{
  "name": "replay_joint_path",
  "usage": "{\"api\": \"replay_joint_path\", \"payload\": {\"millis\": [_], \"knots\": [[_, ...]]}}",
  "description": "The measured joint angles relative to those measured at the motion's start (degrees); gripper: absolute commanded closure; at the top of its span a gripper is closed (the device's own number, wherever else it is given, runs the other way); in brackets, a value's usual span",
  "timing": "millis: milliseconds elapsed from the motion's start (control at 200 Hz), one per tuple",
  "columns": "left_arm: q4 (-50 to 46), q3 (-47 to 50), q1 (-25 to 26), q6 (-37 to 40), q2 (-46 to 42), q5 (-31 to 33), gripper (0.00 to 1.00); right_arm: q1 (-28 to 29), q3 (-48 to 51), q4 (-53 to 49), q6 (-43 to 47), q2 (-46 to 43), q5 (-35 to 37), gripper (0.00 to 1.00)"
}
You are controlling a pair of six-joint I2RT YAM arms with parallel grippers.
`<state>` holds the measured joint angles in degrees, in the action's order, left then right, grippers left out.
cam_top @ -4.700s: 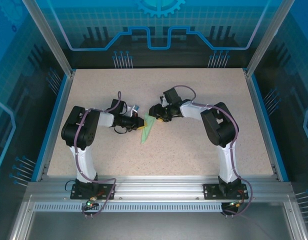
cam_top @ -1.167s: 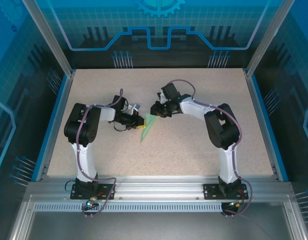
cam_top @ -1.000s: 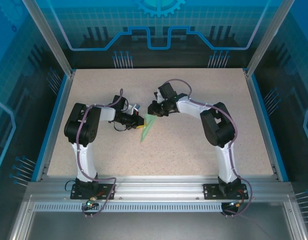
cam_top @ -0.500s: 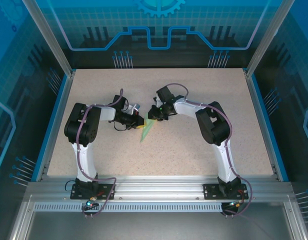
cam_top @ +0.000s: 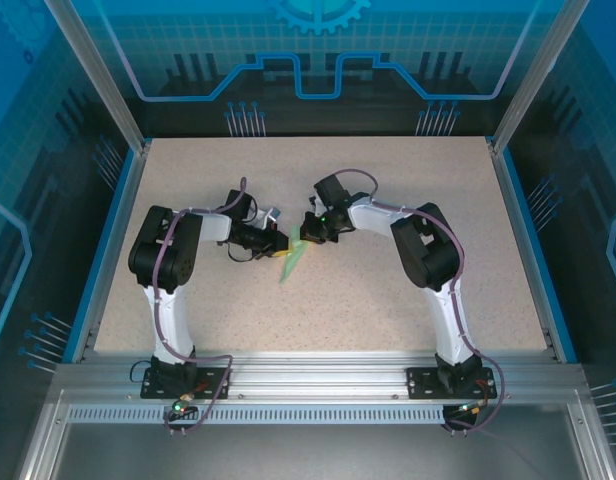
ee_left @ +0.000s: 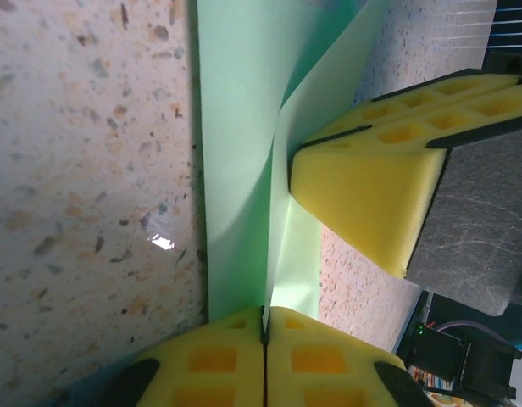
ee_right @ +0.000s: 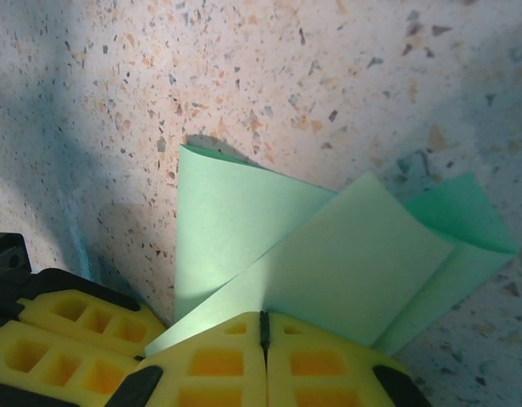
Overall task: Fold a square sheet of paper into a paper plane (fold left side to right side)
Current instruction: Fold the wing for the fifth time at the center of the table.
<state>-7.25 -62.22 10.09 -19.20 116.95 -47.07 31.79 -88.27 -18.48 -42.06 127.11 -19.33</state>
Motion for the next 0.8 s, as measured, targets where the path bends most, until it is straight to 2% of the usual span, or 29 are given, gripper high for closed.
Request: {"api": "replay_joint_path", "payload": {"millis": [105,230,495,710,800], "knots": [[0.2,0.0,0.1,-1.0,-0.6,-0.1,0.78,-0.1,0.6,0.9,-0.4,-0.1,-0.3,0.98],[0.5,1.3,0.2,-2.1,-4.1,2.8,0.66,-0.3,1.1,1.6,-0.6,-0.2,-0.7,1.00],[-0.1,5.4,1.0,-5.4,-17.1,6.1,0.75,-0.3,1.2,1.8,-0.5,-0.3,-0.7,1.00],[-2.7,5.5,7.6,-6.4,-16.9,5.7,0.76,-0.3,1.2,1.8,-0.5,-0.3,-0.7,1.00],[-3.5,5.5,8.9,-6.6,-15.1,5.6,0.76,-0.3,1.3,1.8,-0.5,-0.3,-0.8,1.00]]}}
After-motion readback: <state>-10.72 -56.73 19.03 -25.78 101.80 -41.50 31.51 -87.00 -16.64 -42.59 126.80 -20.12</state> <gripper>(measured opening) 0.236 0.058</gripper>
